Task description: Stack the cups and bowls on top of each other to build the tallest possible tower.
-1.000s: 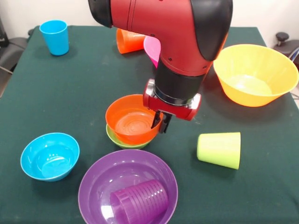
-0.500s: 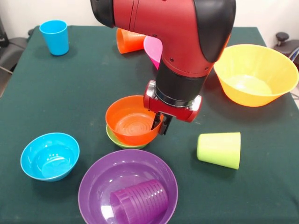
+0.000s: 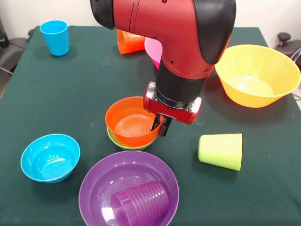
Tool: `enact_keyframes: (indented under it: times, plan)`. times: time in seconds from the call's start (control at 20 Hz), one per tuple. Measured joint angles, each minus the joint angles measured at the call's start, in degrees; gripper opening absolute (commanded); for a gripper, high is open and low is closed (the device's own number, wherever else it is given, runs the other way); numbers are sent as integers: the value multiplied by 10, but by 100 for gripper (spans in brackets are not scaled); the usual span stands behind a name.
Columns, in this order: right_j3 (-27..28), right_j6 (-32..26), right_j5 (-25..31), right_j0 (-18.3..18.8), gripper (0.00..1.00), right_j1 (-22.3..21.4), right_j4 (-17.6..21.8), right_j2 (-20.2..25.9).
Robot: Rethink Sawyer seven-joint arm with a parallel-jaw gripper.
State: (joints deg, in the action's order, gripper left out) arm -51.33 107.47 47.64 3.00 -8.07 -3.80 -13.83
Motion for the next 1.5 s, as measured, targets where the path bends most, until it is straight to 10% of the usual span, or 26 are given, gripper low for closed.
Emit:
enact_keyframes:
  times: [1.15, 1.2, 1.5]
  plan:
    - [0, 0, 0, 0, 0, 0, -5, -3]
    - [0, 0, 0, 0, 100, 0, -6, -5]
    - [0, 0, 0, 0, 100, 0, -10, -9]
